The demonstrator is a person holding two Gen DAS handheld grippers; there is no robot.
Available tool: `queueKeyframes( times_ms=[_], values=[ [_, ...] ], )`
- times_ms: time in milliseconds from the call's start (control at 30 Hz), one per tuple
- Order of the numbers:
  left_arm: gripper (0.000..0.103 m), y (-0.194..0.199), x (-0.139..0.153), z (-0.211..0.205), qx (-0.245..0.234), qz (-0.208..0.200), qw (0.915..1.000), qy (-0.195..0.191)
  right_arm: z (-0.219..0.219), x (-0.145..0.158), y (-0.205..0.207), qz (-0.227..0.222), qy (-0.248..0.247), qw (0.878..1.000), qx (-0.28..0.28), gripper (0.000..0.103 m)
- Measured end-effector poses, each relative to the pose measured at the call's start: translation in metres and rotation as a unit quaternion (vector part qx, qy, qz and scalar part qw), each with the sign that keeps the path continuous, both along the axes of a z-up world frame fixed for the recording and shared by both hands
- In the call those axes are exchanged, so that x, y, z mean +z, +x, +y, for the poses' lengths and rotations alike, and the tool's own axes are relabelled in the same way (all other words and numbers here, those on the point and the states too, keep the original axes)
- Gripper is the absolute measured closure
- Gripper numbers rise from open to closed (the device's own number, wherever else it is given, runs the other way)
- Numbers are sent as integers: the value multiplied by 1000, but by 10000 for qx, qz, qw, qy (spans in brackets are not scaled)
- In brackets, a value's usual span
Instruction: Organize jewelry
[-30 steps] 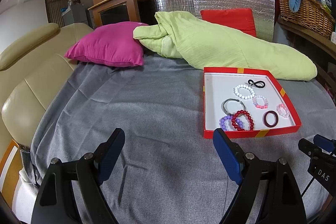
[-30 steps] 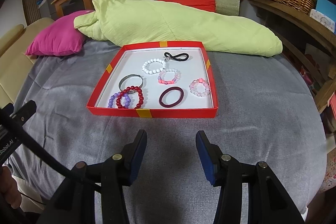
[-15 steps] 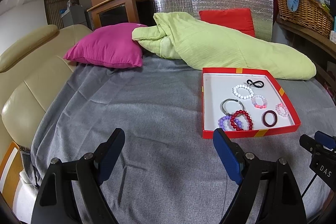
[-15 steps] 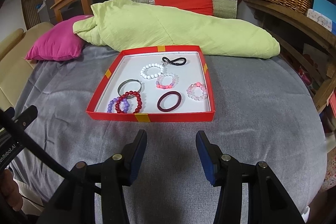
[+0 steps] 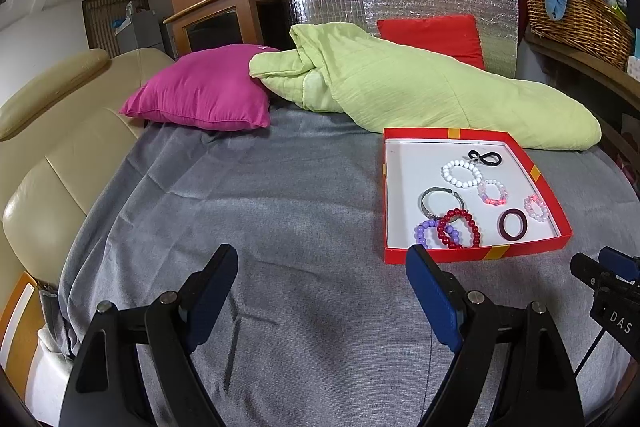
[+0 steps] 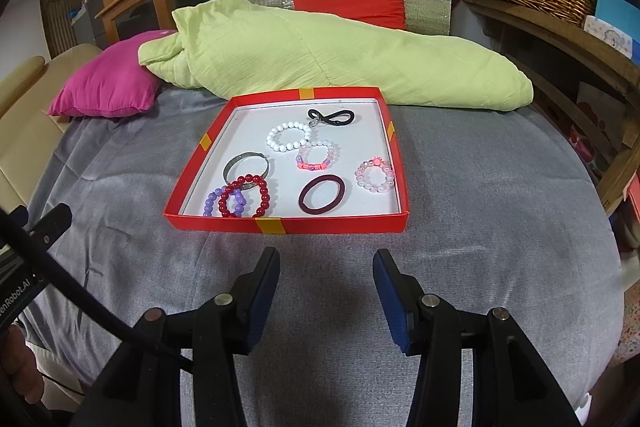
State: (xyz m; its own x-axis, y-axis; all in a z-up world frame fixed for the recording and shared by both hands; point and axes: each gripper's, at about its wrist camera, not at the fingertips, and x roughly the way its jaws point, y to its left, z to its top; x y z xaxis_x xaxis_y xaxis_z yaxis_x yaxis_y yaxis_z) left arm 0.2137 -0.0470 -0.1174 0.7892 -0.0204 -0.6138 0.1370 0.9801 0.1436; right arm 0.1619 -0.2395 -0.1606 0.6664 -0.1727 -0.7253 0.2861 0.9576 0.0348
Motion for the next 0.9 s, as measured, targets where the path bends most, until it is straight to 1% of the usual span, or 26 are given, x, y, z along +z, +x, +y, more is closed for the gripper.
queueKeyframes(
  times_ms=[767,900],
  values=[
    [17,3,-2,1,-48,-20,10000,58,0,-2,3,13,68,10000,35,51],
    [17,15,-4,5,88,-40,10000,26,-11,4,1,-80,179,9998,-67,51]
  ],
)
